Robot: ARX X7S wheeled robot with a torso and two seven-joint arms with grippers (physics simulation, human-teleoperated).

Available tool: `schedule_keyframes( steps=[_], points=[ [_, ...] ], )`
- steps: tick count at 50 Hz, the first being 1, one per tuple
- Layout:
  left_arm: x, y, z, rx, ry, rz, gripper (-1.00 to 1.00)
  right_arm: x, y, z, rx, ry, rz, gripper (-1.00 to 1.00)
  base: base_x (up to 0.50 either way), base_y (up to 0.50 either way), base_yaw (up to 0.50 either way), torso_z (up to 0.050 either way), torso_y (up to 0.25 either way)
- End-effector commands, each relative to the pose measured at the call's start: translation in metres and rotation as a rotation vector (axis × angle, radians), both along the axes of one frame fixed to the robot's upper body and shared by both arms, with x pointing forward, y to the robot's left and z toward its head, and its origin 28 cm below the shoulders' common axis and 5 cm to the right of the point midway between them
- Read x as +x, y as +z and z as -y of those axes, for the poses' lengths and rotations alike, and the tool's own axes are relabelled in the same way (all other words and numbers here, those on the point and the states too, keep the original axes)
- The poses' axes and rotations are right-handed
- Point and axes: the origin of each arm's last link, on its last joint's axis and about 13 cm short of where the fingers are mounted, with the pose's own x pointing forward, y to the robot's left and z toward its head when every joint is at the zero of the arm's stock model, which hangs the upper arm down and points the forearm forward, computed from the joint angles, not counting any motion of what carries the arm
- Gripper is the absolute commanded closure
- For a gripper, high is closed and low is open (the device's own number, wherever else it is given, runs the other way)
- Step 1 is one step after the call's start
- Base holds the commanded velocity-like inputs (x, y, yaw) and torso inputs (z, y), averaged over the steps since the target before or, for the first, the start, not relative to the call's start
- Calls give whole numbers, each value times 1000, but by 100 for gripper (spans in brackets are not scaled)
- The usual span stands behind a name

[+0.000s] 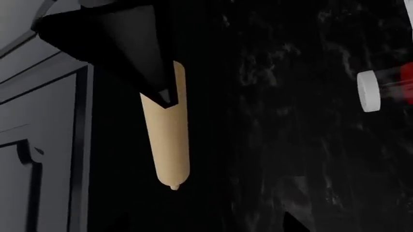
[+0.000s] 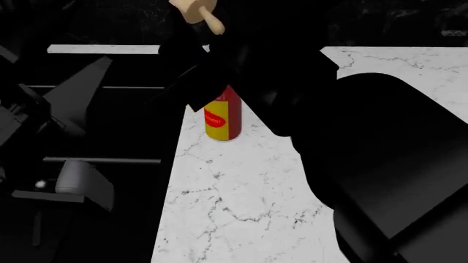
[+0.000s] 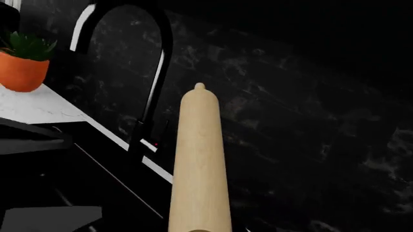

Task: Pick the rolling pin from the counter and place it in the sink

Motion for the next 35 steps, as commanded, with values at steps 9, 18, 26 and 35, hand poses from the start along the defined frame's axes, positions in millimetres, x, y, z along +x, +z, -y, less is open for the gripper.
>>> schedule_keyframes(
  steps=[9,18,26,35],
  points=[
    [26,25,12,-46,-57,22,-100,1,-3,-4,23,37,3,100,0,0,0,0,0],
    [36,38,16,-39,-83,51,-100,0,-3,-8,20,68,-1,100,0,0,0,0,0],
    [40,40,18,-62,-103,50,-100,3,-4,-13,15,91,-6,100,0,0,0,0,0],
    [36,46,19,-61,-113,59,-100,8,-7,-14,17,98,-15,100,0,0,0,0,1]
  ],
)
